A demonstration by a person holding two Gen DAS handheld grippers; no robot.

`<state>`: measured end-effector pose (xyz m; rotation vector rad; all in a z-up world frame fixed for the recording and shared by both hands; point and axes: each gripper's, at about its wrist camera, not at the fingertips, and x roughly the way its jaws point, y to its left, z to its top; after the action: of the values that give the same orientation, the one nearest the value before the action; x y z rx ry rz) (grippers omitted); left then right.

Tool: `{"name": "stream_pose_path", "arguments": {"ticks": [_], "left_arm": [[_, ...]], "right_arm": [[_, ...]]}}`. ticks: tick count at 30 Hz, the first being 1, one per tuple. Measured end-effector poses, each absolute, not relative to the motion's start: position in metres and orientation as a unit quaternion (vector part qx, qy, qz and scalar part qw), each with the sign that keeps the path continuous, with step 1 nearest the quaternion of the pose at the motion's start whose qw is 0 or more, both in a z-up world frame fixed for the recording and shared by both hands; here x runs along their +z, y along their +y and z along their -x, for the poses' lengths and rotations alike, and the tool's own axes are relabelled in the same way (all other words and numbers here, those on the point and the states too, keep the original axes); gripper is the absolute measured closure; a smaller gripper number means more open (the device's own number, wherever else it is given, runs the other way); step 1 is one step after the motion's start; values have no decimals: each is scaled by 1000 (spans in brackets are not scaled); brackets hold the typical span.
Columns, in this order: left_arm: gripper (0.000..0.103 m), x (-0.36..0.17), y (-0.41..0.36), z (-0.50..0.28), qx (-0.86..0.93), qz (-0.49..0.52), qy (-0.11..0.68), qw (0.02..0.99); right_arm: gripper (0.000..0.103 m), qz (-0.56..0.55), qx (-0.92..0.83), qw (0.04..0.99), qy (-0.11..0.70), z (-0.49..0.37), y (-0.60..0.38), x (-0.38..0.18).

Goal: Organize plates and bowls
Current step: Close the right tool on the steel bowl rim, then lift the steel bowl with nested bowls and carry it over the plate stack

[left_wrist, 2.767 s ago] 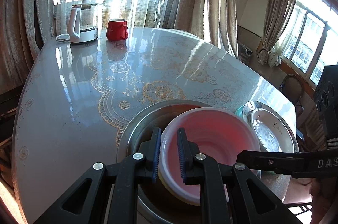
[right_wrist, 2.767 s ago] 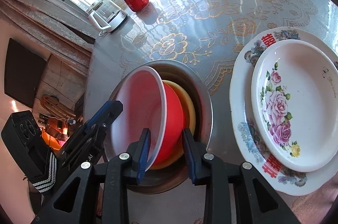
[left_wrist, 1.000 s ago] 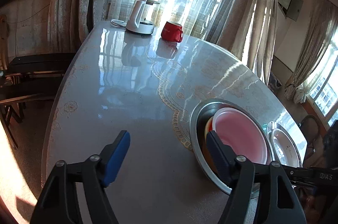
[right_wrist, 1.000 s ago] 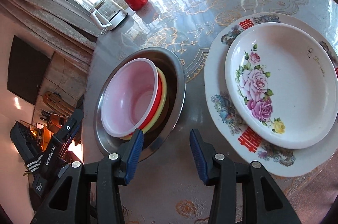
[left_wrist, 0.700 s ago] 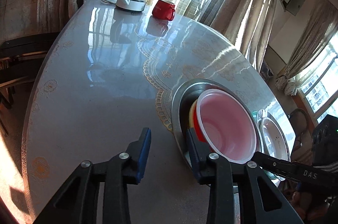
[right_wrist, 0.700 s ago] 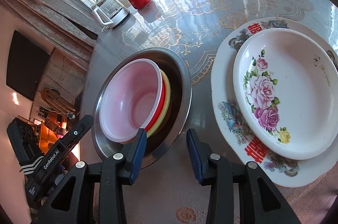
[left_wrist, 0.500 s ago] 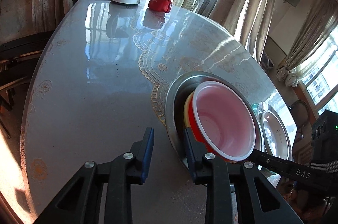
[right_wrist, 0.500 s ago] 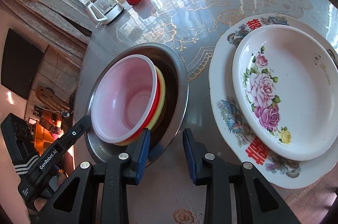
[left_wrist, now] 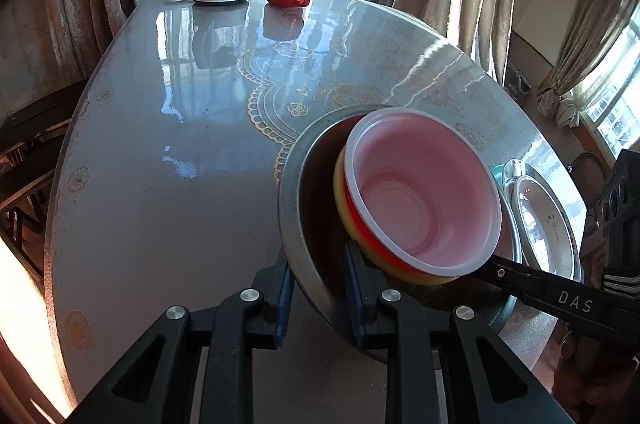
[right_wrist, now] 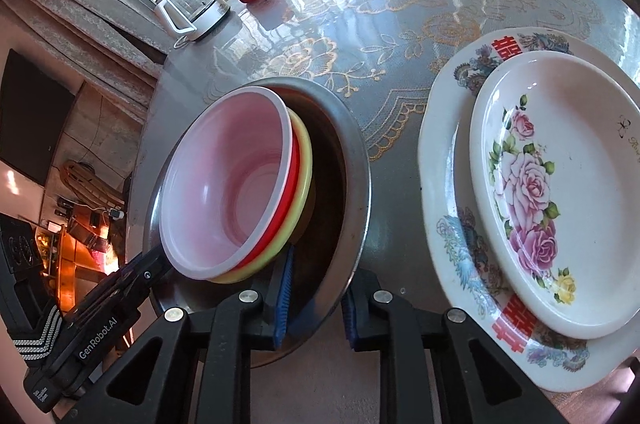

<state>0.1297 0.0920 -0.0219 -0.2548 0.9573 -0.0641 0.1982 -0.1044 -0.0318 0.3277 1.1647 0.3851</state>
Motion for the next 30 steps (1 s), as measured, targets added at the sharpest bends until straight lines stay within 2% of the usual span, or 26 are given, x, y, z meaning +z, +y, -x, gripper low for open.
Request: {"name": "stream_pose_path", "arguments": {"ticks": [21,30], "left_arm": [[77,-39,82,-131,-5,134,454,881],[77,-38,84,-121,13,136,418,898]], "right_arm": [[86,-118,184,814,538,-209,-93,-34],[87,-137,195,806,542,-211,-94,-38]]}}
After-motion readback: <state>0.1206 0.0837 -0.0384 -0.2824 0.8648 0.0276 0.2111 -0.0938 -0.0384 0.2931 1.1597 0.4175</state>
